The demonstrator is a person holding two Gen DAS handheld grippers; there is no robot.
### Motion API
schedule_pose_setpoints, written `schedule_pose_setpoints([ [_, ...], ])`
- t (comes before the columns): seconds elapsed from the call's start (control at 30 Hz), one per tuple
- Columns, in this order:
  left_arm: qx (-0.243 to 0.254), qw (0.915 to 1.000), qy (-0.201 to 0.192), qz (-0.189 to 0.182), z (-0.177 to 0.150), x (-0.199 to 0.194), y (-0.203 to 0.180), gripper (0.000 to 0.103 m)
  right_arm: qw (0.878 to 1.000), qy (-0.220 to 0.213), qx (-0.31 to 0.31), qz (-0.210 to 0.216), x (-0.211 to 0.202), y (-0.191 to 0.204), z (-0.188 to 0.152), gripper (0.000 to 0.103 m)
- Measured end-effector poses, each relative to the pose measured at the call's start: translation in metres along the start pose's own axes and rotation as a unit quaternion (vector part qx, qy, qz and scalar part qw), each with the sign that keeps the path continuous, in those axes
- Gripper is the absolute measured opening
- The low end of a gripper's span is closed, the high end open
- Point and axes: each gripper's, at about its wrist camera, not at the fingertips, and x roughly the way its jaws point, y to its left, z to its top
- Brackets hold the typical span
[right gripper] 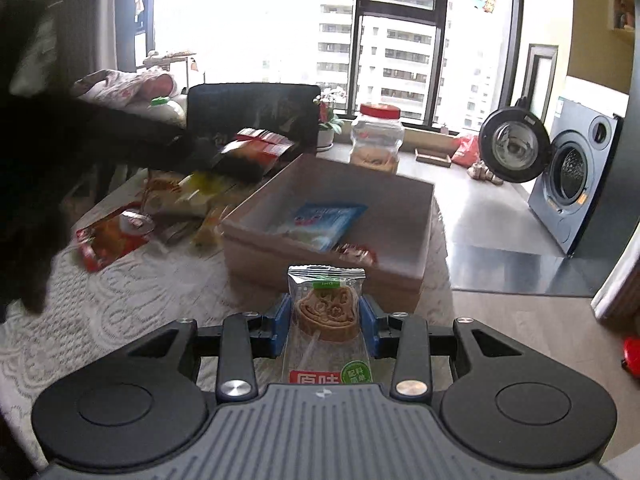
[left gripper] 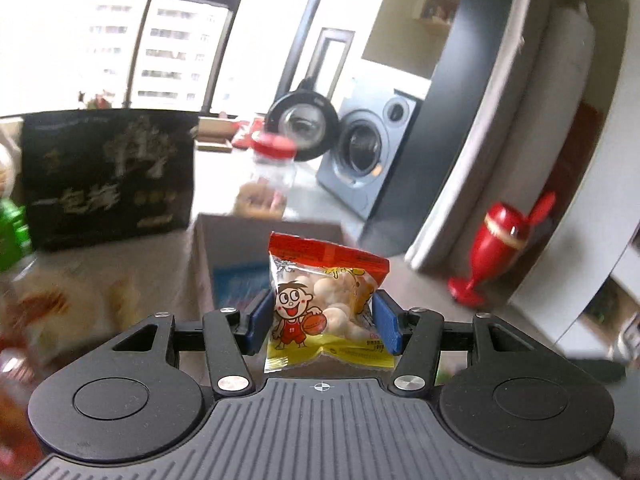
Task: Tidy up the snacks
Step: 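Carry both snacks over the pink box and release them inside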
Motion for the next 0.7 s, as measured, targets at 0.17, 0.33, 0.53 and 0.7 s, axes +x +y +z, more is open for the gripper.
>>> schedule_pose_setpoints([
  [0.17,-0.054,0.9976,0.036,-0.026,0.034,0.068,0.018,0.060,0.999,-0.009,-0.013,-0.029,0.011,-0.007,0.030,0.037],
  [0.33,-0.084,0.9869,0.138,-0.009,0.027,0.144,0.032,0.060,0.999,0.000,-0.019,-0.037,0.030,-0.008,0.045,0.037],
  [0.53,-0.140,0.9808,0.121,-0.062,0.012,0.132,0.058,0.059,0.999,0.020,-0.029,-0.032,0.049,-0.003,0.044,0.037],
  [0.7,-0.155,0.9840,0.039,-0.079,0.017,0.064,0.080,0.060,0.999,0.011,-0.021,-0.036,0.068,-0.002,0.070,0.037],
])
